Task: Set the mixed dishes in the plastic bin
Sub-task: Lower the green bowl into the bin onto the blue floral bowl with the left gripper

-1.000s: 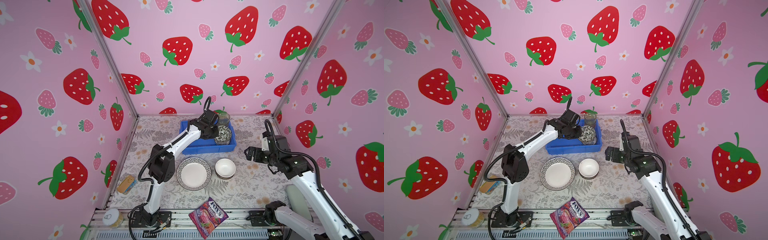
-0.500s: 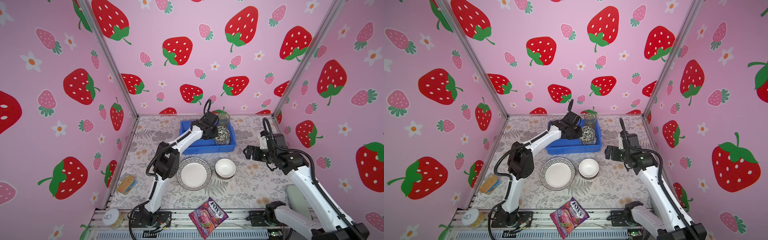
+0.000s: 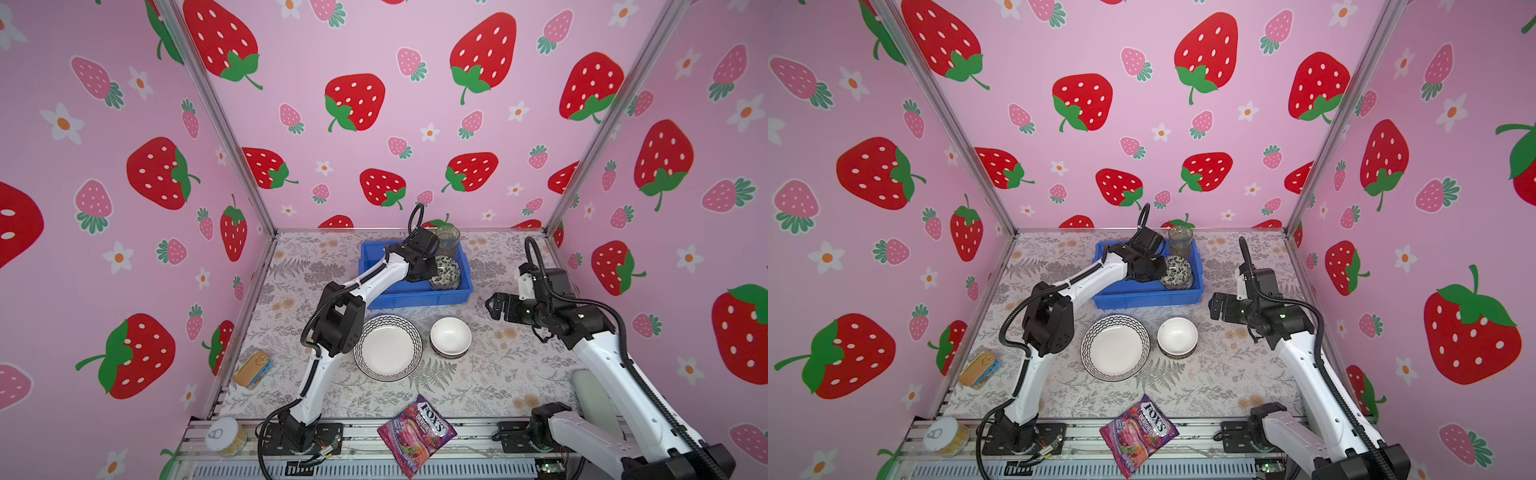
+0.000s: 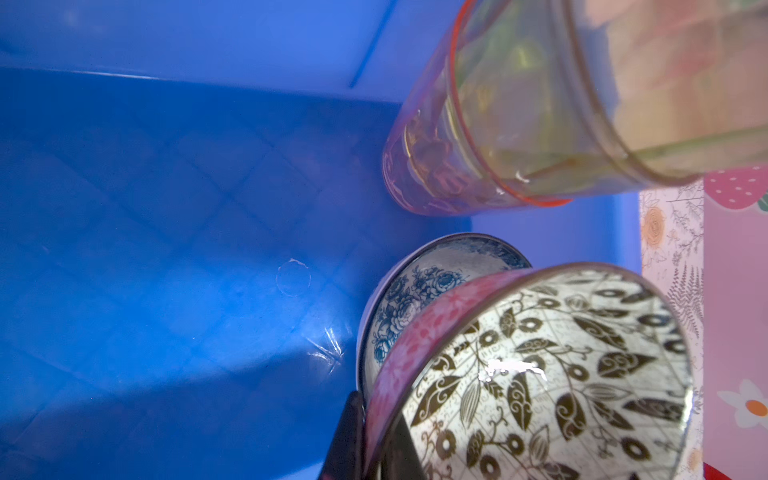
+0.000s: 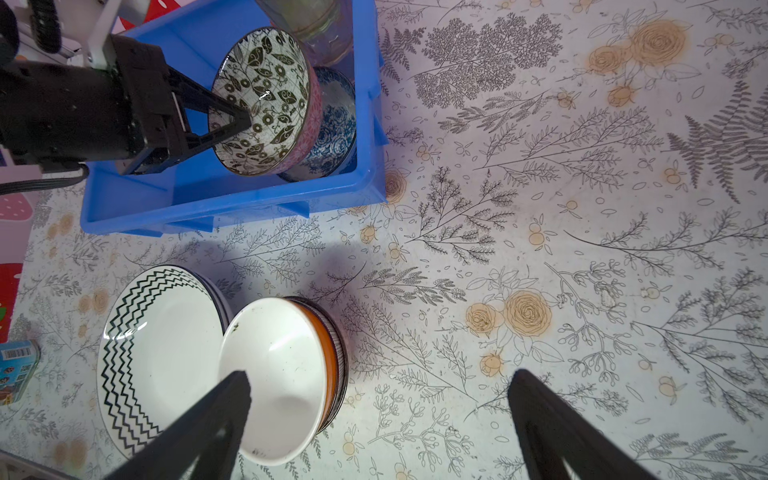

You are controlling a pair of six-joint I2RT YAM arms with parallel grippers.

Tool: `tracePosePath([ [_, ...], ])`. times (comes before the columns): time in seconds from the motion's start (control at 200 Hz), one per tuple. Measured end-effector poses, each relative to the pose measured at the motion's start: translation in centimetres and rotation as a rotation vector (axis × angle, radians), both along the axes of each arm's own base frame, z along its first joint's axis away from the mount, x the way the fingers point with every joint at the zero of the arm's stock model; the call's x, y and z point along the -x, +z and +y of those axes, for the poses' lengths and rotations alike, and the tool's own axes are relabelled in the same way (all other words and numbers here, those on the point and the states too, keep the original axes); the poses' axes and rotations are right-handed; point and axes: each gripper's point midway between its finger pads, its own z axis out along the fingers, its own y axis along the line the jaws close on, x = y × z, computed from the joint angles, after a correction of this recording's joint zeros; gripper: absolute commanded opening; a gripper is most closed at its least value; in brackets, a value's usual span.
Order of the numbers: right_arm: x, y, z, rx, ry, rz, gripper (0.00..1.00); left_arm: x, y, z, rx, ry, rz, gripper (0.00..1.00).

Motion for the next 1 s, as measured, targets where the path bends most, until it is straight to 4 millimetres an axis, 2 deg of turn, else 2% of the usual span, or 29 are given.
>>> tracePosePath([
  [0.405,-0.1,-0.5,0.2,-0.013,0.007,0.009,0.99,-0.4,1.3,-1.2,0.052,-0.022,-0.009,0.03],
  [0.695,-0.2,-0.6,0.2,-0.014,0.007,0.012,0.99,-0.2,-2.3,-1.4,0.025,-0.027,0.056,0.03],
  [0.86,-0.2,-0.8,0.0,-0.013,0.004,0.017,0.99,-0.2,-2.3,-1.4,0.025,-0.027,0.056,0.05],
  [0.875,-0.2,-0.9,0.0,-0.013,0.003,0.018,0.99,-0.2,-2.3,-1.4,0.025,-0.027,0.056,0.09],
  [1.0,0.0,-1.2,0.0,-0.012,0.004,0.026,0.99,-0.2,-2.3,-1.4,0.026,-0.027,0.055,0.18],
])
